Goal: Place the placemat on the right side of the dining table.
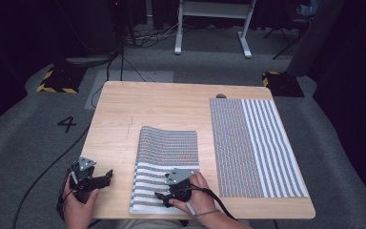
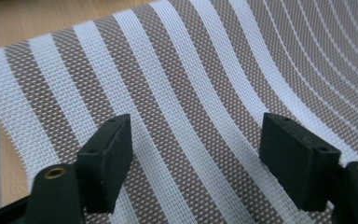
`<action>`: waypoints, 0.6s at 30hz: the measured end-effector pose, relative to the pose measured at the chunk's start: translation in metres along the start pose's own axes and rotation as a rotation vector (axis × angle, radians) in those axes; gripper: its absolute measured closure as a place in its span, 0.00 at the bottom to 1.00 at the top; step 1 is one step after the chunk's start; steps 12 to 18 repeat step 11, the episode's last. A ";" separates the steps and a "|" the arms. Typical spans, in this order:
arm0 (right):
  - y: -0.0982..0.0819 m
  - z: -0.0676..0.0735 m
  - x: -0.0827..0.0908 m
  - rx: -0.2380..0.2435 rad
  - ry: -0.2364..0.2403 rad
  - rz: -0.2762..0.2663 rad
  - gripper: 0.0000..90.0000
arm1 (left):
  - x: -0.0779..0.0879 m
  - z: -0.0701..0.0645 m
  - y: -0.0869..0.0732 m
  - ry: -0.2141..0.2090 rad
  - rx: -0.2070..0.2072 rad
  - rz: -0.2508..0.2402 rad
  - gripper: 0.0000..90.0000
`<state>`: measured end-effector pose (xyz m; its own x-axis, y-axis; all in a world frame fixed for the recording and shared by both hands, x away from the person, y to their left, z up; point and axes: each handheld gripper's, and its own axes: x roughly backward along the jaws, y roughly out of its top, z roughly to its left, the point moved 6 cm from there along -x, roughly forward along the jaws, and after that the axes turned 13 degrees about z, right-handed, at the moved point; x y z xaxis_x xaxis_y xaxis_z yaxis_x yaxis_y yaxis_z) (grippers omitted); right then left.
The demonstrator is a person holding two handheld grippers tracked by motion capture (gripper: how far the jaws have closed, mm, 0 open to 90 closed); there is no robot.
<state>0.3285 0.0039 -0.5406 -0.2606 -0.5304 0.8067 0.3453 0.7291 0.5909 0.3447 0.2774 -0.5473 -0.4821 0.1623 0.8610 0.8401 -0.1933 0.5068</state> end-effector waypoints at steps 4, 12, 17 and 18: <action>0.001 0.000 -0.002 -0.025 -0.003 0.019 0.25 | 0.000 0.000 0.000 0.001 -0.006 0.004 0.15; 0.000 0.001 -0.003 -0.036 -0.008 0.023 0.24 | 0.000 0.000 0.000 0.002 -0.007 0.003 0.15; 0.000 0.001 -0.003 -0.036 -0.008 0.023 0.24 | 0.000 0.000 0.000 0.002 -0.007 0.003 0.15; 0.000 0.001 -0.003 -0.036 -0.008 0.023 0.24 | 0.000 0.000 0.000 0.002 -0.007 0.003 0.15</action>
